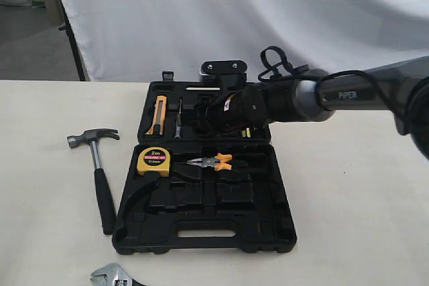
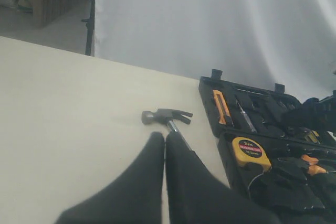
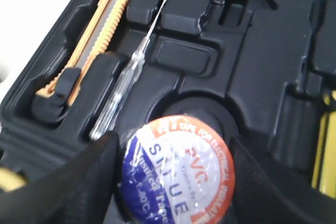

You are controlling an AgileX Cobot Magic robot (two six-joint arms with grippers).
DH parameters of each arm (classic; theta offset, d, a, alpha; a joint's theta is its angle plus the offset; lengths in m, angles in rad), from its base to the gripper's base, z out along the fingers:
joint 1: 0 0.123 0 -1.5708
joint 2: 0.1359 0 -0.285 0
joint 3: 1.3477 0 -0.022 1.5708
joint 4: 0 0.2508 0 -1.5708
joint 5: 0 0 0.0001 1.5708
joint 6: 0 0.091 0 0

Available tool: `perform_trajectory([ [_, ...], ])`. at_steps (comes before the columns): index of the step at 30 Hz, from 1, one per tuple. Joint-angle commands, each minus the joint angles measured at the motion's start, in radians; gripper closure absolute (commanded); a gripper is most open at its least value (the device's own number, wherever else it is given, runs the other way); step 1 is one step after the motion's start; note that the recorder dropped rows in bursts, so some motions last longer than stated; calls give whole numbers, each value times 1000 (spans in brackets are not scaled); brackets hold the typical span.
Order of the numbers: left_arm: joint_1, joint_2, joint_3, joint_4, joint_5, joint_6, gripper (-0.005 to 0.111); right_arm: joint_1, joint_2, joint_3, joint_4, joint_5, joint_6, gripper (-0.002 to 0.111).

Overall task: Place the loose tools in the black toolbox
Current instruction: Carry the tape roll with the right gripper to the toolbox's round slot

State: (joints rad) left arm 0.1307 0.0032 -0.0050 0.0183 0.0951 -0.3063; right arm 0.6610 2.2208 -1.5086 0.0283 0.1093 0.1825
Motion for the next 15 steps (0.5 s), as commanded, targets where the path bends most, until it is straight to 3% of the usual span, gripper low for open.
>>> perform_trajectory([
  [1,25,-3,-3,4,-7,-5,106,-3,68,-99,-3,33,-11,109],
  [15,25,-3,-3,4,-7,-5,106,-16,120,-123,-3,-33,-22,109],
])
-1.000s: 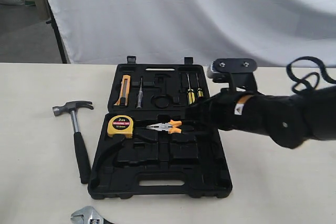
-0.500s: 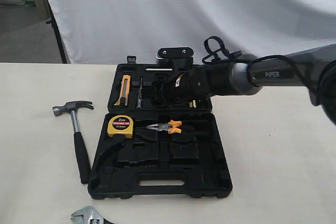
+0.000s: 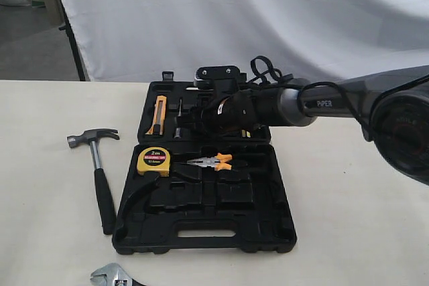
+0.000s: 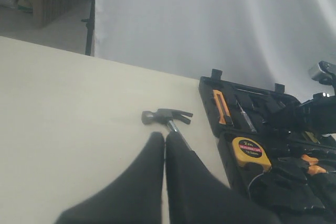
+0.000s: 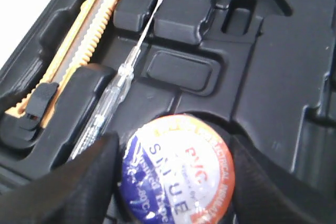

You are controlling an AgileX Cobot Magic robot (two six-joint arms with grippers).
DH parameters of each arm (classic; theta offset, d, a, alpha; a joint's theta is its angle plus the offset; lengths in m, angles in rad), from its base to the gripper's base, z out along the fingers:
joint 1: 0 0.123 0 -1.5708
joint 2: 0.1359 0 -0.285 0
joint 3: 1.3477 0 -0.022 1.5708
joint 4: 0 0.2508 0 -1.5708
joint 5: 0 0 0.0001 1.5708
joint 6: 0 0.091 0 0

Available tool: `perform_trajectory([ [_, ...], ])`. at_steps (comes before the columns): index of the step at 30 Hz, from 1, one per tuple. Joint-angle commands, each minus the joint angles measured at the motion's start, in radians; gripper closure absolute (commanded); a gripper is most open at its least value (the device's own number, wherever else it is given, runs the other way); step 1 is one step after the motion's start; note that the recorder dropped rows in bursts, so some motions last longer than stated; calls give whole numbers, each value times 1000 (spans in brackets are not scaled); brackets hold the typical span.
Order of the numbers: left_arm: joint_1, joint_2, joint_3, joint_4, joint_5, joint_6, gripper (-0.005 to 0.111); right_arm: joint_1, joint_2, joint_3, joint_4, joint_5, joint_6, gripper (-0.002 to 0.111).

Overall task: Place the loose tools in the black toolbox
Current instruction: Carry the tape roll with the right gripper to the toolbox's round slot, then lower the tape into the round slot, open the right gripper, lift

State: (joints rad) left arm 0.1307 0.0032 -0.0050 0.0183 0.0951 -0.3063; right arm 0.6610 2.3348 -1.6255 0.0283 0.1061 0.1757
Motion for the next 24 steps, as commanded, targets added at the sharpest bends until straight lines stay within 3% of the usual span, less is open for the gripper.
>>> perform_trajectory([
  [1,25,-3,-3,4,-7,-5,106,-19,6,-6,-3,-30,-13,109],
  [13,25,-3,-3,4,-7,-5,106,-9,22,-6,-3,-9,-25,107],
  [16,25,-3,-3,4,-7,-5,106,-12,22,-6,-10,9,-25,91],
  [20,25,-3,-3,4,-7,-5,106,-12,22,-6,-7,9,-16,62],
  [24,25,-3,-3,4,-7,-5,106,-10,12,-6,-7,5,-8,42],
])
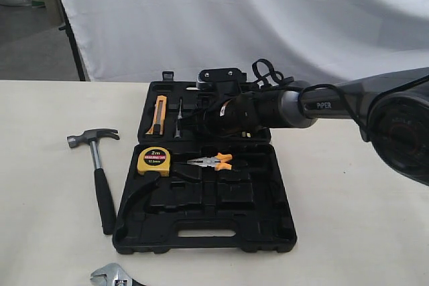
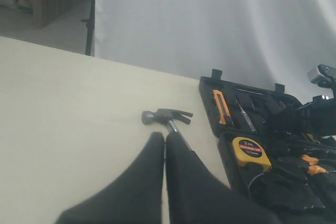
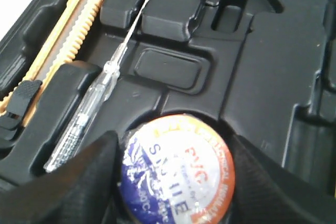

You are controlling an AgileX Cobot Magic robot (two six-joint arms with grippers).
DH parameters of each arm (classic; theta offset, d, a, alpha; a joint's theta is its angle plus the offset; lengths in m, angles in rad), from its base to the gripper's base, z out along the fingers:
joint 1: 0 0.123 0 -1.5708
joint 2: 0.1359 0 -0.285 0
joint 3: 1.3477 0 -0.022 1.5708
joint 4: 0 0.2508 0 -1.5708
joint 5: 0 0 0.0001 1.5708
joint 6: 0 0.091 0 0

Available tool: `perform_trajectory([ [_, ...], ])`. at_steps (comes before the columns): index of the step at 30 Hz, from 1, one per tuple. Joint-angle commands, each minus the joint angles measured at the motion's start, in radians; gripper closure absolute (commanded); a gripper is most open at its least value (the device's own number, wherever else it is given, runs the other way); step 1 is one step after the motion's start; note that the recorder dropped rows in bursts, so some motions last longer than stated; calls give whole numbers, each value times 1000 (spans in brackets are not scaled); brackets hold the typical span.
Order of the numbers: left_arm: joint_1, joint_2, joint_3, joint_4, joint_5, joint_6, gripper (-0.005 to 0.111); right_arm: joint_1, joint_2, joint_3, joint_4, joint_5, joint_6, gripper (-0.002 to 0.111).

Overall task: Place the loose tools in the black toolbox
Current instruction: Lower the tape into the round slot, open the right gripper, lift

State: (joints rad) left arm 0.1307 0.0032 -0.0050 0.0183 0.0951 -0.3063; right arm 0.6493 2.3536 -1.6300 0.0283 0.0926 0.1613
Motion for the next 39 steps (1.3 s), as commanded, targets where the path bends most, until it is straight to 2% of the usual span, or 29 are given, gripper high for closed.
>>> perform_trajectory([
  [1,25,-3,-3,4,-7,-5,106,2,-12,-2,-7,18,7,38],
  [4,25,-3,-3,4,-7,-5,106,0,-46,-2,-9,16,7,30],
  [15,25,-3,-3,4,-7,-5,106,-6,-171,-2,-11,34,-27,30],
  [18,25,-3,-3,4,-7,-5,106,-6,-155,1,-11,47,-58,40],
  [25,25,-3,-3,4,-7,-5,106,-6,-51,3,-11,37,-58,86],
  [29,25,-3,-3,4,-7,-5,106,-6,11,3,-11,37,-54,107],
  [39,25,-3,-3,4,-7,-5,106,-6,-75,3,-11,42,-52,108],
])
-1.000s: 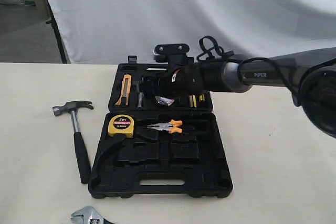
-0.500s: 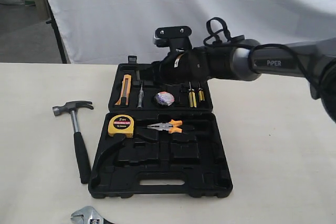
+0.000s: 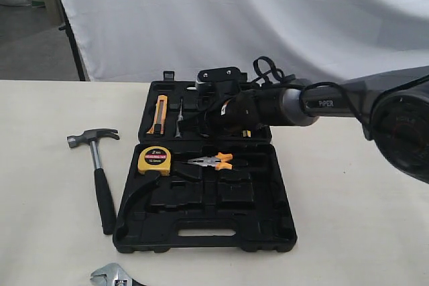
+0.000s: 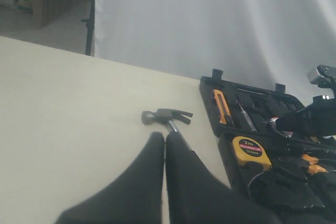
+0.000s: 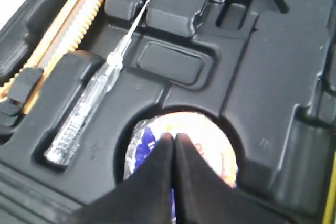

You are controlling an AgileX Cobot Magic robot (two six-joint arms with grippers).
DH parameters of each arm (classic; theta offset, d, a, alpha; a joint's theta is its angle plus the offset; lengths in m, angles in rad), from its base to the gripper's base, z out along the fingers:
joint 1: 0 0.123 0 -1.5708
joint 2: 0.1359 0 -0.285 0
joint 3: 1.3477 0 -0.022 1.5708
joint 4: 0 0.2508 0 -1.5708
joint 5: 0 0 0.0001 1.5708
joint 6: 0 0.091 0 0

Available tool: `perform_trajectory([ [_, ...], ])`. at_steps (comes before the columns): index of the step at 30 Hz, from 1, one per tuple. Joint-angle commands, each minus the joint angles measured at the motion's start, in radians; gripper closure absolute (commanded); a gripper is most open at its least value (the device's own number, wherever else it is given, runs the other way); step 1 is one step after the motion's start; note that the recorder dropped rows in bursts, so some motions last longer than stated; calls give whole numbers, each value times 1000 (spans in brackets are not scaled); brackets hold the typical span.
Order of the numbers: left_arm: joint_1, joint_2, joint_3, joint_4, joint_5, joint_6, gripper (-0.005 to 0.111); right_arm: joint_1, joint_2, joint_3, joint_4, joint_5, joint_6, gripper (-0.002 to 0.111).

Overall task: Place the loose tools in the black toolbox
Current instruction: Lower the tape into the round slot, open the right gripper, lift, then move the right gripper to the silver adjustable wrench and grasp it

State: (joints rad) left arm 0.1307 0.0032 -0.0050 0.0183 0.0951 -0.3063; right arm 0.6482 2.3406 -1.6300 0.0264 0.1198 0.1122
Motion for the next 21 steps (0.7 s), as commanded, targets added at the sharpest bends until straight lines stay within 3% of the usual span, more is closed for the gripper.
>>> perform_trajectory([
  [1,25,-3,-3,4,-7,-5,106,-5,-84,3,-9,17,6,108],
  [4,25,-3,-3,4,-7,-5,106,-5,-154,3,-9,52,8,99],
  [10,25,-3,-3,4,-7,-5,106,-5,-296,3,-9,229,8,56],
  [15,25,-3,-3,4,-7,-5,106,-3,-403,3,-9,410,-49,52],
  [21,25,-3,-3,4,-7,-5,106,114,-491,3,-9,661,-214,52],
])
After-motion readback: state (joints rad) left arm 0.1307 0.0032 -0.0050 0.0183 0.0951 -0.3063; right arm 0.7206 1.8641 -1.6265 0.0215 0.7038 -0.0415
